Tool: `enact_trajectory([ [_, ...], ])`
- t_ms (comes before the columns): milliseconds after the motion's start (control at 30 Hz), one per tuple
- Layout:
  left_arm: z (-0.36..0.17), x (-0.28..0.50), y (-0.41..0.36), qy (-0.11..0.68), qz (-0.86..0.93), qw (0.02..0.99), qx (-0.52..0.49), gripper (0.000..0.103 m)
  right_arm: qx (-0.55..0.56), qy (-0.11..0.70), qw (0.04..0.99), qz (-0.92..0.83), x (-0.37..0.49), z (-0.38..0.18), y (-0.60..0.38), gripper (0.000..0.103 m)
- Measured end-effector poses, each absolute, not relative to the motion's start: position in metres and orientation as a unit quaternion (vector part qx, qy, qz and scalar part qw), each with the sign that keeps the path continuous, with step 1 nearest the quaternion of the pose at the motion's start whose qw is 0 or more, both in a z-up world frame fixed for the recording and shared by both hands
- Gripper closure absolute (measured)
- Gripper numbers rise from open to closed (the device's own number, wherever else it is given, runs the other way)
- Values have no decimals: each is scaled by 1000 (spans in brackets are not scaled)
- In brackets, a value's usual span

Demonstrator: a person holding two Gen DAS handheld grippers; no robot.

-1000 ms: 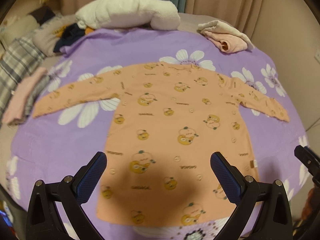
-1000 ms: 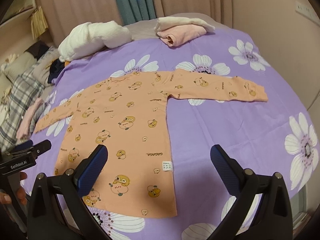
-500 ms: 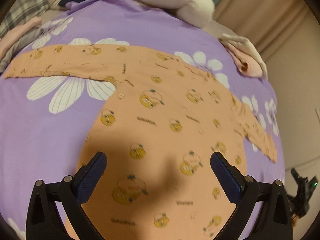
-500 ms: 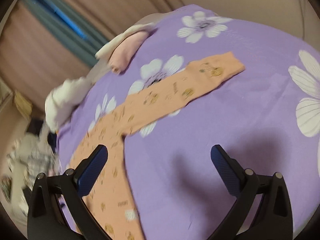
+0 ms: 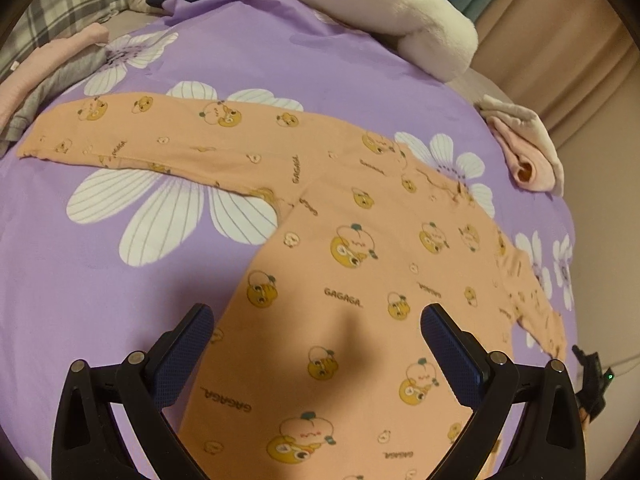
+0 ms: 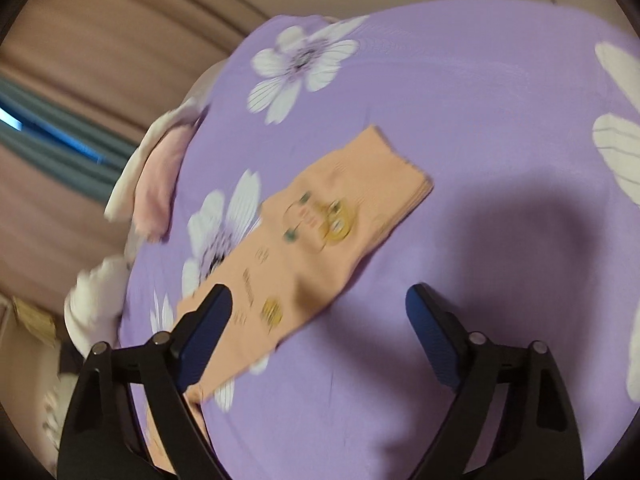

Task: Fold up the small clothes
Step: 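Move the right tool to a sleeve cuff and close on it, then lift the sleeve with the right tool and carry it across the shirt body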

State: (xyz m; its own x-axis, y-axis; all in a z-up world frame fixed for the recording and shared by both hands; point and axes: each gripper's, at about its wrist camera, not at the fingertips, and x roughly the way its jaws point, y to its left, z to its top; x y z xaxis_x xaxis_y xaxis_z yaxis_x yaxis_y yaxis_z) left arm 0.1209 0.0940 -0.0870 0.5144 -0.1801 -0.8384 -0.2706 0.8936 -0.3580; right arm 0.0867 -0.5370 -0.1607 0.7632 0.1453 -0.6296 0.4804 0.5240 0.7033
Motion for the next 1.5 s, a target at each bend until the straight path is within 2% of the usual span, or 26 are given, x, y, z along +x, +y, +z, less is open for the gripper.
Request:
enact_trajectory([
  [133,-88,125,98,492,35,839,-230,1,512,292,801,-107,90,-166,-548,18],
  [333,-92,131,100,496,39,836,-230,1,528,270,796,-118,102,-168,-560,33],
  [400,-93,132,99,498,41,835,-230,1,532,268,793,-126,104,-172,-563,50],
  [433,-93,133,100,498,41,835,-230,1,535,269,791,-130,104,-173,-565,55],
  [500,-93,132,100,498,42,836,-228,1,542,270,783,-142,103,-178,-570,77],
  [533,-93,133,100,498,43,835,-228,1,545,271,780,-148,102,-181,-572,82],
  [567,-93,132,101,499,44,835,-227,1,547,274,776,-153,100,-183,-573,92],
  [600,-94,132,102,501,47,835,-225,1,549,275,774,-156,99,-184,-574,94],
  [800,-95,125,113,506,64,829,-232,1,530,270,790,-150,93,-165,-568,94],
  [1000,-94,115,126,509,80,825,-235,1,467,268,833,-128,101,-115,-547,94],
  [1500,-91,92,150,517,74,820,-233,1,314,286,904,-54,150,-19,-428,94],
])
